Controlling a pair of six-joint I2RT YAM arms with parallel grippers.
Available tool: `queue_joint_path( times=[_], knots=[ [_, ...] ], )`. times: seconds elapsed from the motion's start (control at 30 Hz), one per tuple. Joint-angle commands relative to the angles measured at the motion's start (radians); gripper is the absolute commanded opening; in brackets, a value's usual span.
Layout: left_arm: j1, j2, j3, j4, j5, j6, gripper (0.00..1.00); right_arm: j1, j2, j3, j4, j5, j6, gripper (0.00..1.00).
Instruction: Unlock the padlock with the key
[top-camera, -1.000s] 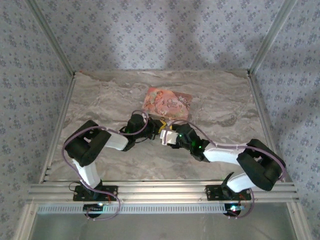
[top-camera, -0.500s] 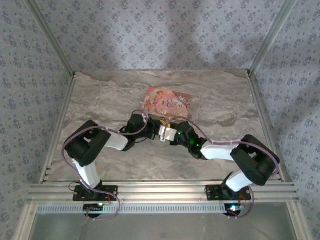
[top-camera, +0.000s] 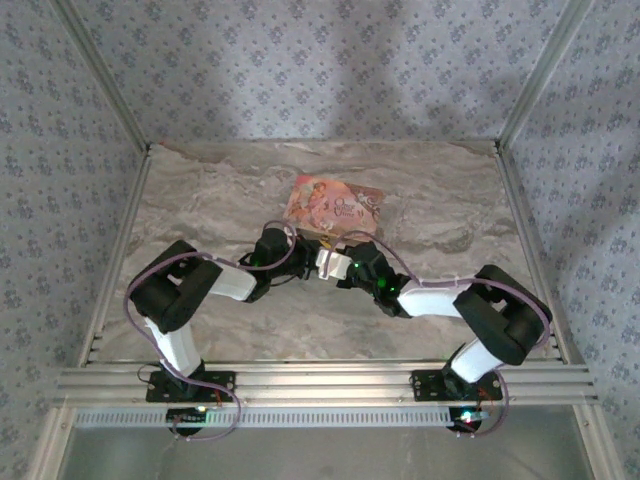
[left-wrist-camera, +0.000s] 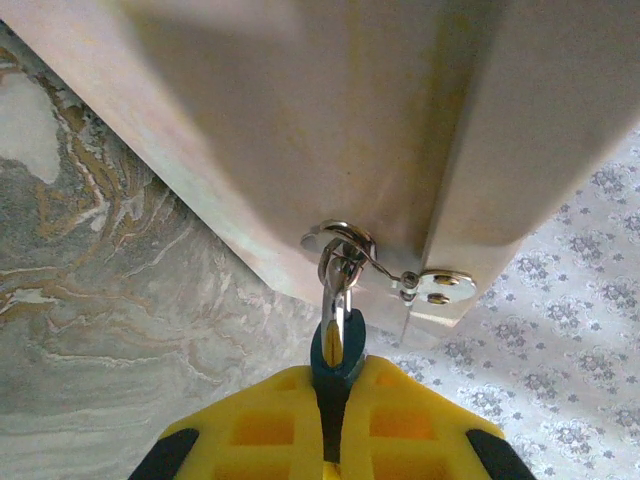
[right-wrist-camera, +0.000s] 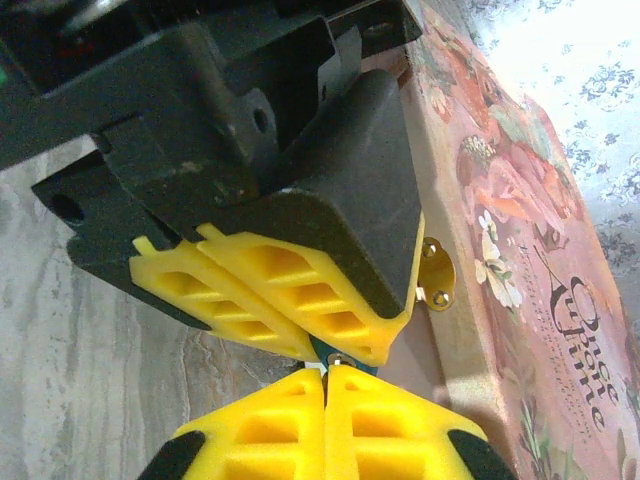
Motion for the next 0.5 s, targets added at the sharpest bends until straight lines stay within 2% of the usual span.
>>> queue_joint_path(
  times=[0.0, 0.23, 0.47],
  knots=[
    [-0.010, -0.037, 0.007, 0.048, 0.015, 0.001, 0.00, -0.005, 0.011, 0.013, 0.040, 0.048, 0.028, 0.02],
    [-0.011, -0.037, 0.005, 0.050, 0.015, 0.003, 0.00, -0.007, 0.008, 0.010, 0.067, 0.076, 0.076, 0.00],
    [-0.011, -0.036, 0.002, 0.055, 0.014, 0.001, 0.00, -0.007, -0.012, 0.003, 0.086, 0.086, 0.244, 0.00]
  ],
)
